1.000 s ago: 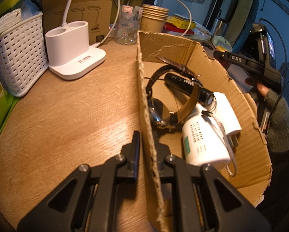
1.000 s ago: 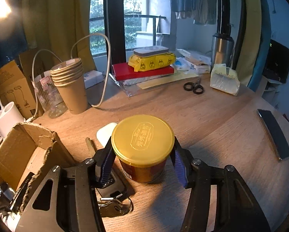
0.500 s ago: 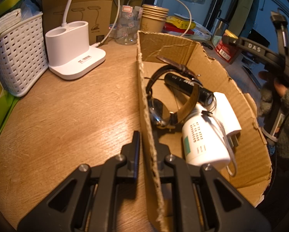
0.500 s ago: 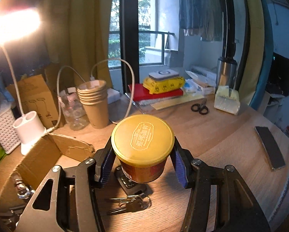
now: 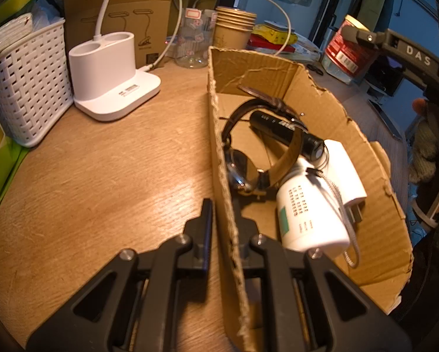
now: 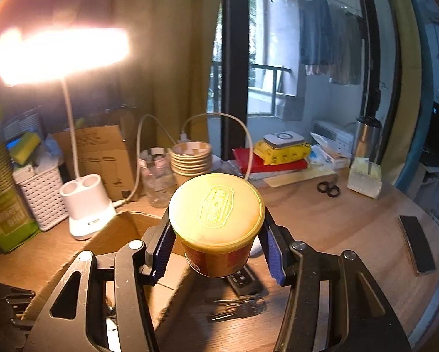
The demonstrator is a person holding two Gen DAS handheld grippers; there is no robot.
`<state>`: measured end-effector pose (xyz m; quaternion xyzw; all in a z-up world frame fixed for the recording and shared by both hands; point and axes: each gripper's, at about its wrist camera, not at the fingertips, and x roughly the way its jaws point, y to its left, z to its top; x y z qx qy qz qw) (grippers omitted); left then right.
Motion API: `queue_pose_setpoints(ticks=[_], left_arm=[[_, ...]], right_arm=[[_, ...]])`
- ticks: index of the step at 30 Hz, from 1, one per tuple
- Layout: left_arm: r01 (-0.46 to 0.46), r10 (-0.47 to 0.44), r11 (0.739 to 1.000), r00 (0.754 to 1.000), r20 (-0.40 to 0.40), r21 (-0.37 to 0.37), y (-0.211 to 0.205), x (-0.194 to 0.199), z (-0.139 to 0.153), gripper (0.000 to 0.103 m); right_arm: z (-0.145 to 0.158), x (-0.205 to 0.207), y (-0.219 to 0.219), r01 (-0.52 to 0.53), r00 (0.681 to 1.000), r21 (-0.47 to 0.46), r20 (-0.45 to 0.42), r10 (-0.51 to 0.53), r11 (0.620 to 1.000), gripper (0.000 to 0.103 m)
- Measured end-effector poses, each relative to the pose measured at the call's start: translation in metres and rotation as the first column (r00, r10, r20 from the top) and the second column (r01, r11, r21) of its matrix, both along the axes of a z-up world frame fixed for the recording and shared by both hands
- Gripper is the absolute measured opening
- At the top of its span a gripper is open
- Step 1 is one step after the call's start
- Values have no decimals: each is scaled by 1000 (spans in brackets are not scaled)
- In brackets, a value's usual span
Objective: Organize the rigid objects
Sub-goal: 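Lift the red tin over the box wall and lower it inside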
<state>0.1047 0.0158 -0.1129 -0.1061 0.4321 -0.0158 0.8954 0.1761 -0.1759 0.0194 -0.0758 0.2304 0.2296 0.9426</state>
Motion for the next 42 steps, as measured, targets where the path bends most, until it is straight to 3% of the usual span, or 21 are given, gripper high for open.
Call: queue_pose_setpoints(ticks=[17, 42], left_arm=[[0, 0, 1000, 1000, 0, 0, 0, 0, 0, 12], [0, 0, 1000, 1000, 0, 0, 0, 0, 0, 12]], right_arm=[[-13, -16, 36, -146, 989, -23, -24, 145, 989, 57], [-50, 0, 55, -186, 975, -93, -141, 172, 978, 57]])
